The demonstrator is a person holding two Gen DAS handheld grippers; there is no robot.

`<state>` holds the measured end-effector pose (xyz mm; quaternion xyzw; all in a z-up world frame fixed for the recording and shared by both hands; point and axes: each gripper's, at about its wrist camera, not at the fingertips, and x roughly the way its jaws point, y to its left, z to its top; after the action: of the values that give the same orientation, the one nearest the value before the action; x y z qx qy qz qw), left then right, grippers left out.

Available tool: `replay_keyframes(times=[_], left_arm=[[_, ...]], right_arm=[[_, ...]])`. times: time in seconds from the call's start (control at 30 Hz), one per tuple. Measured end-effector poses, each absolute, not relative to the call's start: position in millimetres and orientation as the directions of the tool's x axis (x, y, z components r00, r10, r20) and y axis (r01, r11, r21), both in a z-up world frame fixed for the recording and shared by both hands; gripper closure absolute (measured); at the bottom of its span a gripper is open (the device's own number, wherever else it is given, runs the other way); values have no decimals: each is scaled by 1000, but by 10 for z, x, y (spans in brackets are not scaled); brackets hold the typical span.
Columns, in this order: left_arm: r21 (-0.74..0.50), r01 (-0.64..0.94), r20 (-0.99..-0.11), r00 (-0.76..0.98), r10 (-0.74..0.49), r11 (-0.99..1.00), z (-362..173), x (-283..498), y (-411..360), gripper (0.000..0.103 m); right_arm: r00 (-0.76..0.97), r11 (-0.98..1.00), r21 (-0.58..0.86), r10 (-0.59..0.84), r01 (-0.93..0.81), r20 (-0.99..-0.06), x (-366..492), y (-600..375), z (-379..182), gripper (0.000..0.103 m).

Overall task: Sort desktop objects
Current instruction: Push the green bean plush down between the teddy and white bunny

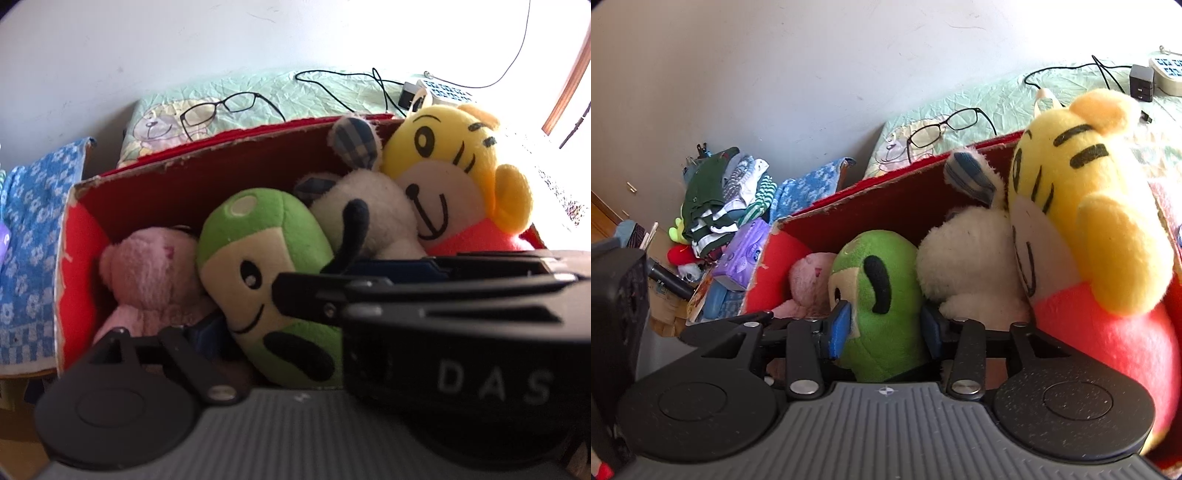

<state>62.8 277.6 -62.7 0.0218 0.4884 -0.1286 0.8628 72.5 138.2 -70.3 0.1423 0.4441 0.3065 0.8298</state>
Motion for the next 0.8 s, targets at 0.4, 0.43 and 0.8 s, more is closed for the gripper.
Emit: replay_keyframes(times=[0.4,0.43,0.8], left_arm=[[-22,223,-850,509,-136,975,-508,546,2752,17],[-13,220,-849,513,-127,975,-493,537,2754,16],[24,206,-851,517,-88,978,-469,464,2753,15]], right_arm=[[482,778,497,628,-384,-611,599,1294,-571,55],[487,780,498,626,-380,-609,592,1287,-567,56],[523,813,487,580,-319,-625,563,1182,-602,64]])
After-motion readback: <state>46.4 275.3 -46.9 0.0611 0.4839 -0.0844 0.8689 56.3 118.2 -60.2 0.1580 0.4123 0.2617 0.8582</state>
